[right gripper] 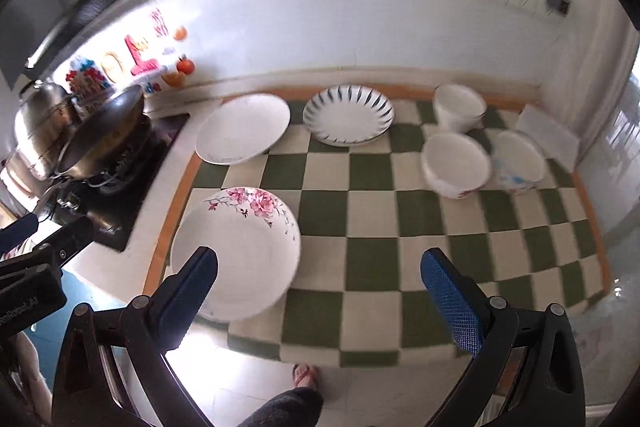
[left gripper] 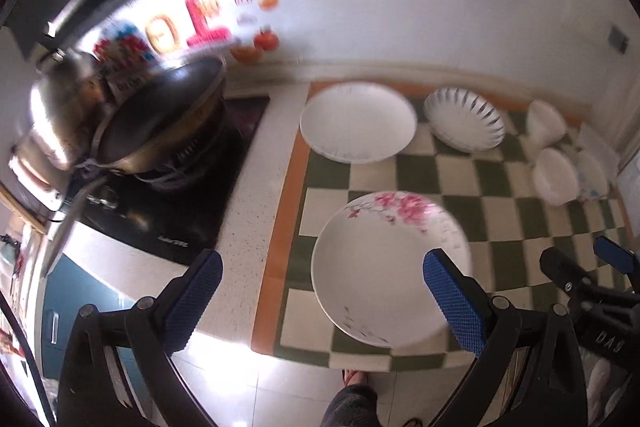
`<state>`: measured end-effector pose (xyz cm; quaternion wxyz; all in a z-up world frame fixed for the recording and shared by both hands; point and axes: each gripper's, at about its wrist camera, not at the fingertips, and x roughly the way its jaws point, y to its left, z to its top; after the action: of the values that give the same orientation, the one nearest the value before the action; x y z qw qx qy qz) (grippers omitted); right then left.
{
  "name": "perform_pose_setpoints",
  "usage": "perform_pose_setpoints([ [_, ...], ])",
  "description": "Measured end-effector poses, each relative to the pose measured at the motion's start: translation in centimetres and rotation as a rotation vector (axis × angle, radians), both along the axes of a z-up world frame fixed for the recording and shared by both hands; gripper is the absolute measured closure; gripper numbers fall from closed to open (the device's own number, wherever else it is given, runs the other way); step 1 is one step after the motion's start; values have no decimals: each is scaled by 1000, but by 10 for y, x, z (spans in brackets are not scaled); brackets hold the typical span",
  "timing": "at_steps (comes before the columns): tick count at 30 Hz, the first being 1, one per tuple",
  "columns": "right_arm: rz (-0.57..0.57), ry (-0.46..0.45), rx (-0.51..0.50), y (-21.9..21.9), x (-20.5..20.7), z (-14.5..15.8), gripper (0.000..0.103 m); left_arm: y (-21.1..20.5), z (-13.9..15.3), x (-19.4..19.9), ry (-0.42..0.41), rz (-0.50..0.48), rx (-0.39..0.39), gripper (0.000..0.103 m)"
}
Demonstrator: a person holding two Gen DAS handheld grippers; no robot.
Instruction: Organize plates and bowls
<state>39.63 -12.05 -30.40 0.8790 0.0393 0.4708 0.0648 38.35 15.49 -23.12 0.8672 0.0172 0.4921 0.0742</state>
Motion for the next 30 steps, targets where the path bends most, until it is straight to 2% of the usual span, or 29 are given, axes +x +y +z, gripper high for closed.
perform_pose_setpoints([
  [4, 3, 147, 57, 13, 54, -58, 4, 27, -58, 41, 167, -7, -46, 6],
  [6, 3, 224, 103, 16, 75, -87, 10, 41, -86, 55, 246, 0, -88, 11],
  [9, -9, 321, 161, 18, 99, -128, 23, 51, -115, 70, 320, 1, -136, 19],
  [13, -17, 415, 223, 20, 122, -169, 35, 53, -146, 83, 412, -16, -214, 38],
  [16, 6, 471, 270, 27, 130, -189, 46, 50, -158, 88, 452, -25, -242, 53],
  [18, 27, 498, 303, 31, 133, -198, 52, 47, -161, 88, 466, -27, -257, 58],
  [20, 37, 518, 320, 35, 137, -206, 67, 45, -163, 88, 470, -23, -264, 63],
  [22, 44, 528, 319, 38, 140, -213, 72, 42, -164, 86, 473, -20, -282, 70],
  [26, 59, 557, 320, 40, 146, -222, 85, 33, -162, 83, 465, 0, -259, 71],
  [30, 101, 564, 310, 44, 147, -221, 87, 31, -158, 82, 462, 29, -289, 71],
])
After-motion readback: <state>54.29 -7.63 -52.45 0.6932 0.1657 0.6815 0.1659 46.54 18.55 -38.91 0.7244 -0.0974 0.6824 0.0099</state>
